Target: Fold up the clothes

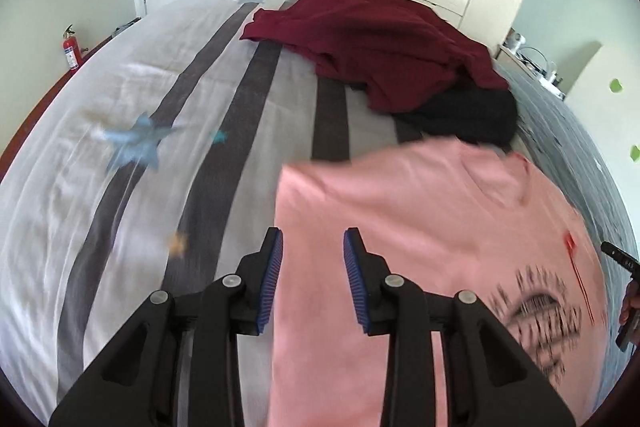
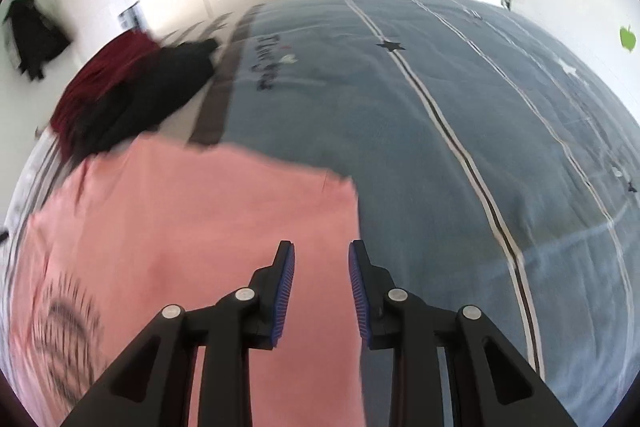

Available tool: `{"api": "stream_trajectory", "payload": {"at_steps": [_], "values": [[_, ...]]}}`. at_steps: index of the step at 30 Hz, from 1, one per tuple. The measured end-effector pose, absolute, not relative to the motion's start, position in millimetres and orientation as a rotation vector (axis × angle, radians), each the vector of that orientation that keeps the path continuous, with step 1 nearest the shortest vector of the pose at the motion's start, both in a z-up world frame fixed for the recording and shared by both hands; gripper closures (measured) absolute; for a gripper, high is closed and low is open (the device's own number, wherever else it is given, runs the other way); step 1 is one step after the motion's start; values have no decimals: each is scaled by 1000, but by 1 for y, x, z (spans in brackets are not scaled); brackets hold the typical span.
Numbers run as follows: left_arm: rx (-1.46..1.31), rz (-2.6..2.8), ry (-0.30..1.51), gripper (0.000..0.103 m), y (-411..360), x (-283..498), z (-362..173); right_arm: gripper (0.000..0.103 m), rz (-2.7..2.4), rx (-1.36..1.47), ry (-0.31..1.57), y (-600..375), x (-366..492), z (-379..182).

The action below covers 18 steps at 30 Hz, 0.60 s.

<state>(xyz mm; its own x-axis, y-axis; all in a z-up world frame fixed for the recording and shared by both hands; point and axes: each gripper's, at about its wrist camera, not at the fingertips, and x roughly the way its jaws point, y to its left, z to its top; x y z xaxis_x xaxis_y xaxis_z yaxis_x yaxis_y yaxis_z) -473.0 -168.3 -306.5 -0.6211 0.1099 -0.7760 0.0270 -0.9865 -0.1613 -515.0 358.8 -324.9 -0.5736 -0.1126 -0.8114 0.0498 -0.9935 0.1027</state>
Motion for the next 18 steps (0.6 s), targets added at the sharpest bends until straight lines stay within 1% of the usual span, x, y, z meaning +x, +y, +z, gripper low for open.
{"api": "stream_trajectory", "payload": {"at_steps": [1,3,6,8,11,14,18], "values": [[-1352,2768,-239,72,-167,-459,-306,64,-2694,1402,-86,359,-498,-325],[-1367,2749,-225,70,-165,-431,-307,64,-2661,1421,-55,360,-462,-328],[-1414,2714,-127,70,-156,-382,-311,64,-2623,1466,12,362,-406,-336],[-1448,2705,-99,69,-156,-359,-316,64,-2600,1514,43,369,-378,-345],[-1484,2716,-96,69,-161,-333,-322,64,-2608,1566,1,385,-344,-354],[-1505,2736,-111,68,-166,-312,-327,63,-2619,1582,-40,399,-328,-359],[-1499,2779,-103,67,-166,-289,-330,63,-2620,1577,-49,408,-306,-359]]}}
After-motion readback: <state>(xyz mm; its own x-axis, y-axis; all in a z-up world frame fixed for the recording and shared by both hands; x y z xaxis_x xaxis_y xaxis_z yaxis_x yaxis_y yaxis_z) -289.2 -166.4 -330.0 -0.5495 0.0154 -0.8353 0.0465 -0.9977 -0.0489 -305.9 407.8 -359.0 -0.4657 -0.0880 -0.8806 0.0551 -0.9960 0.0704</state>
